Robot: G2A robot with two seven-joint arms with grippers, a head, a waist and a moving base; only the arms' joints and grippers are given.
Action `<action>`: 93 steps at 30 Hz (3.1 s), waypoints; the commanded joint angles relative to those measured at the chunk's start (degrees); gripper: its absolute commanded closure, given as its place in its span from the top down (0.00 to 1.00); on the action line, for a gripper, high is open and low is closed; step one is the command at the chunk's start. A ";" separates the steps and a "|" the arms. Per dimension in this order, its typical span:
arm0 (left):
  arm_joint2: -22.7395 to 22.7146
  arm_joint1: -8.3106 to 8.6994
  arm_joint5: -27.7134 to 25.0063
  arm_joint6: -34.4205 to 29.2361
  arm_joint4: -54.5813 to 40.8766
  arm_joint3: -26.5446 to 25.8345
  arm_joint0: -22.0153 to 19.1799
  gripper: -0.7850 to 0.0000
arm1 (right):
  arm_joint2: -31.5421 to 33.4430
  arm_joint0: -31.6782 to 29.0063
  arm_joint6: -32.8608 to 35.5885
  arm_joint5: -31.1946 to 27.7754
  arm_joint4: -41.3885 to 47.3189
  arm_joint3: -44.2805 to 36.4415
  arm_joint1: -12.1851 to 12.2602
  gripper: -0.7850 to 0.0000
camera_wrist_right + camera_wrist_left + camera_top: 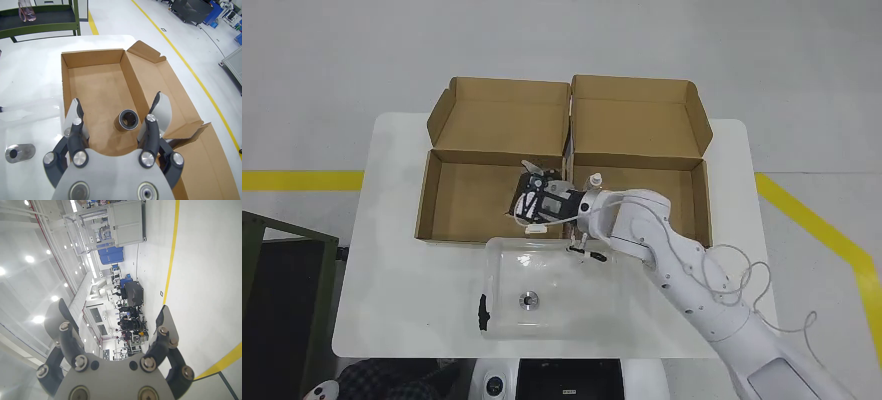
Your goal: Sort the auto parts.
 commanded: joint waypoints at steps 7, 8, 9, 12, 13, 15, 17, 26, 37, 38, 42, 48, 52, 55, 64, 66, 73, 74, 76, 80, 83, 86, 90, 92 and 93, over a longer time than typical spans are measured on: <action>0.00 0.00 0.00 0.00 0.00 0.00 0.00 1.00 | 3.45 -8.17 2.29 -7.49 -1.94 -9.35 2.25 0.91; 0.00 0.00 0.00 0.00 0.00 0.00 0.00 1.00 | 3.83 -9.13 2.52 -8.65 -2.15 -10.27 2.54 0.91; 0.00 0.00 0.00 0.00 0.00 0.00 0.00 1.00 | 4.26 -10.12 2.78 -9.58 -2.40 -11.13 2.82 0.92; 0.00 0.00 0.00 0.00 0.00 0.00 0.00 1.00 | 5.45 -12.97 3.04 -12.25 -2.63 -13.50 3.60 0.92; 0.00 0.00 0.00 0.00 0.00 0.00 0.00 1.00 | 5.74 -13.87 3.01 -13.09 -2.72 -14.27 3.83 0.92; 0.00 0.00 0.00 0.00 0.00 0.00 0.00 1.00 | 6.18 -15.37 3.02 -14.40 -3.27 -15.49 4.25 0.92; 0.00 0.00 0.00 0.00 0.00 0.00 0.00 1.00 | 6.14 -16.64 2.79 -15.87 -3.85 -16.53 4.59 0.92; 0.00 0.00 0.00 0.00 0.00 0.00 0.00 1.00 | 4.59 -19.27 1.22 -19.00 -7.60 -16.50 5.48 0.90; 0.00 0.00 0.00 0.00 0.00 0.00 0.00 1.00 | 1.51 -18.68 0.26 -19.79 -11.29 -12.60 5.75 0.89; 0.00 0.00 0.00 0.00 0.00 0.00 0.00 1.00 | 1.24 -18.55 0.15 -19.66 -11.56 -12.20 5.74 0.90; 0.00 0.00 0.00 0.00 0.00 0.00 0.00 1.00 | -0.06 -17.90 -0.17 -19.18 -12.11 -9.95 5.61 0.87; 0.00 0.00 0.00 0.00 0.00 0.00 0.00 1.00 | -1.85 -16.68 -0.62 -18.54 -12.53 -7.37 5.34 0.85; 0.00 0.00 0.00 0.00 0.00 0.00 0.00 1.00 | -2.97 -16.04 -0.88 -18.11 -12.53 -6.01 5.14 0.84; 0.00 0.00 0.00 0.00 0.00 0.00 0.00 1.00 | -4.02 -15.51 -0.97 -17.77 -12.65 -4.97 4.94 0.83; 0.00 0.00 0.00 0.00 0.00 0.00 0.00 1.00 | -6.09 -14.26 -1.64 -16.59 -12.58 -2.23 4.44 0.77; 0.00 0.00 0.00 0.00 0.00 0.00 0.00 1.00 | -6.39 -14.05 -1.84 -16.41 -12.55 -1.70 4.36 0.74; 0.00 0.00 0.00 0.00 0.00 0.00 0.00 1.00 | -7.15 -13.49 -2.30 -16.16 -12.24 0.13 4.19 0.58; 0.00 0.00 0.00 0.00 0.00 0.00 0.00 1.00 | -7.26 -13.45 -2.36 -16.20 -12.11 0.28 4.17 0.55; 0.00 0.00 0.00 0.00 0.00 0.00 0.00 1.00 | -7.50 -13.37 -2.56 -16.29 -11.82 0.50 4.12 0.50; 0.00 0.00 0.00 0.00 0.00 0.00 0.00 1.00 | -8.07 -13.07 -2.71 -16.34 -11.68 0.84 4.00 0.45; 0.00 0.00 0.00 0.00 0.00 0.00 0.00 1.00 | -8.33 -12.80 -3.04 -16.42 -11.33 1.09 3.92 0.36; 0.00 0.00 0.00 0.00 0.00 0.00 0.00 1.00 | -8.47 -12.50 -3.18 -16.49 -11.03 1.34 3.86 0.22; 0.00 0.00 0.00 0.00 0.00 0.00 0.00 1.00 | -8.39 -12.02 -3.92 -16.93 -10.09 1.73 3.81 0.00; 0.00 0.00 0.00 0.00 0.00 0.00 0.00 1.00 | -8.25 -11.87 -4.40 -17.05 -9.44 1.71 3.80 0.00; 0.00 0.00 0.00 0.00 0.00 0.00 0.00 1.00 | -8.08 -11.87 -4.91 -17.12 -8.77 1.70 3.81 0.00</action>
